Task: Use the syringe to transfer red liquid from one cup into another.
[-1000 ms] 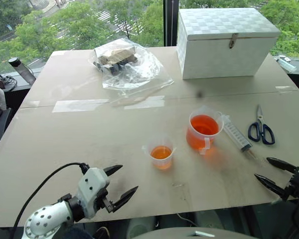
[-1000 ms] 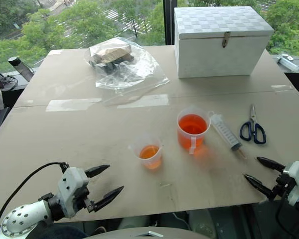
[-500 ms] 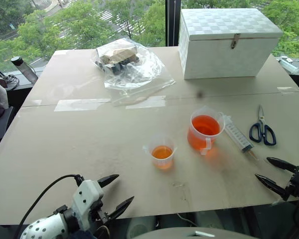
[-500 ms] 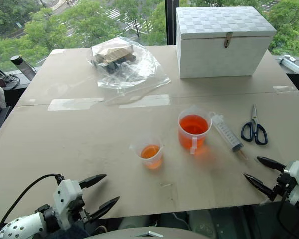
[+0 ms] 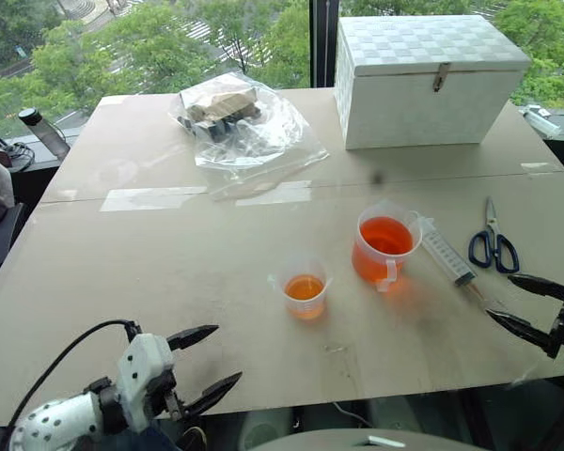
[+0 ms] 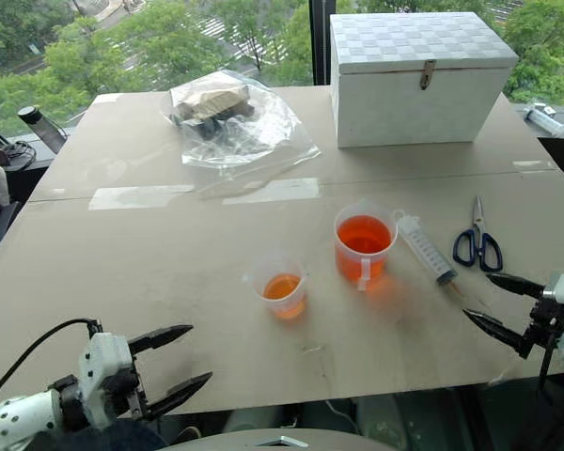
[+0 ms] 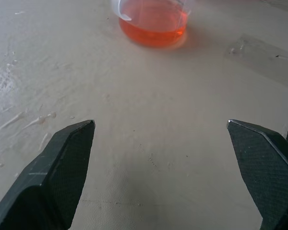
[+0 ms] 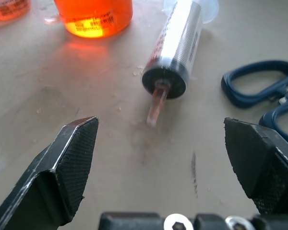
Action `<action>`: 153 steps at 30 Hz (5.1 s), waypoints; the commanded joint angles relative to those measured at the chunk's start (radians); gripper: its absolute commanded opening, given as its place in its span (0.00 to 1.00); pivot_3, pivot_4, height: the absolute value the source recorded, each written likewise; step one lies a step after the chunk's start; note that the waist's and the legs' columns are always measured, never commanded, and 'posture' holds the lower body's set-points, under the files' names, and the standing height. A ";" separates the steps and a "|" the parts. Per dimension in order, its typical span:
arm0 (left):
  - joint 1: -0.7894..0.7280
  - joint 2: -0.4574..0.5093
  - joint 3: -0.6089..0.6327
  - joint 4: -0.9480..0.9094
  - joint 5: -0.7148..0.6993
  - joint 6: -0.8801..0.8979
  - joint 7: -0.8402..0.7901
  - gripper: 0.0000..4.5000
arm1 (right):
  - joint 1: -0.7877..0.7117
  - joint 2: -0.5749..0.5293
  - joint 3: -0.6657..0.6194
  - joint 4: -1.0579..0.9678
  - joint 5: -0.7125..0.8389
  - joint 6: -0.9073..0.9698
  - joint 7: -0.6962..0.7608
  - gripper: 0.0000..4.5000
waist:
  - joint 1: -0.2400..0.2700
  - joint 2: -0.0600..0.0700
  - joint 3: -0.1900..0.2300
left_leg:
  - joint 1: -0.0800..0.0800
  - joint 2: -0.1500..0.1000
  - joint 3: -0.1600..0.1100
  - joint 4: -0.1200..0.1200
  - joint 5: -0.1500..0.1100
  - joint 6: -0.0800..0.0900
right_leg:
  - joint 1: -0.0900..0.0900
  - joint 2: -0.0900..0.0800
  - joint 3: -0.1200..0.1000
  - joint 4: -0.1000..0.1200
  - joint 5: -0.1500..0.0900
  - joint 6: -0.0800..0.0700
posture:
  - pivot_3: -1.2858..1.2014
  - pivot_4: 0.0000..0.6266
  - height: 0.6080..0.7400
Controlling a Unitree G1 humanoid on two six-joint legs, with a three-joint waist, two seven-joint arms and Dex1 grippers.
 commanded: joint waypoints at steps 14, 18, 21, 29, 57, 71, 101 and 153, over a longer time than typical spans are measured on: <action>-0.665 0.447 0.130 -0.203 -0.579 0.600 0.202 1.00 | -0.905 -0.216 0.618 -0.089 -0.028 1.030 -0.237 0.99 | -0.001 -0.002 0.005 | -0.016 0.000 -0.001 0.002 0.003 -0.005 | -0.014 0.001 -0.002 -0.001 0.003 0.004 | 0.52 0.24 1.00; -0.859 0.485 0.074 -0.200 -0.718 0.692 0.322 1.00 | -1.021 -0.179 0.758 -0.012 -0.091 1.081 -0.236 0.99 | -0.005 -0.003 0.006 | -0.022 -0.001 -0.001 0.002 0.003 -0.005 | -0.020 0.002 -0.002 0.000 0.003 0.004 | 0.52 0.24 1.00; -0.983 0.493 0.017 -0.195 -0.782 0.743 0.406 1.00 | -1.068 -0.137 0.839 0.086 -0.161 1.047 -0.245 0.99 | -0.005 -0.004 0.008 | -0.021 -0.001 0.000 0.003 0.004 -0.005 | -0.020 0.003 -0.002 0.002 0.003 0.005 | 0.52 0.24 1.00; -1.145 0.536 -0.059 -0.199 -0.883 0.852 0.479 1.00 | -1.144 -0.054 0.896 0.232 -0.227 1.040 -0.211 0.94 | -0.006 -0.006 0.009 | -0.019 -0.001 0.000 0.005 0.004 -0.006 | -0.020 0.005 -0.001 0.006 0.003 0.005 | 0.52 0.24 1.00; -1.596 0.185 -0.221 0.202 -0.567 0.766 0.496 1.00 | -1.172 0.346 -0.016 -0.296 0.071 0.982 -0.535 0.33 | 0.004 -0.012 0.008 | -0.019 -0.001 -0.002 0.009 0.006 -0.009 | -0.019 0.007 -0.002 0.017 0.003 0.005 | 0.52 0.24 1.00; -1.756 -0.069 -0.365 0.339 -0.357 0.716 0.230 1.00 | -0.614 0.589 0.225 -0.672 0.051 0.554 -0.631 0.33 | -0.013 -0.012 0.009 | -0.018 -0.003 0.000 0.011 0.006 -0.009 | -0.020 0.009 -0.001 0.017 0.002 0.006 | 0.52 0.24 1.00; -1.786 -0.333 -0.454 0.515 -0.069 0.597 0.034 0.30 | -0.491 0.627 0.438 -0.435 -0.154 0.091 -0.647 0.33 | -0.005 -0.012 0.009 | -0.018 -0.002 -0.002 0.014 0.008 -0.011 | -0.020 0.010 0.001 0.018 0.002 0.006 | 0.52 0.24 1.00; -1.876 -0.426 -0.378 0.636 -0.029 0.629 0.079 0.02 | -0.423 0.586 0.492 -0.392 -0.156 0.057 -0.639 0.33 | -0.005 -0.012 0.009 | -0.018 -0.002 -0.002 0.015 0.008 -0.011 | -0.020 0.010 0.001 0.018 0.002 0.006 | 0.52 0.24 1.00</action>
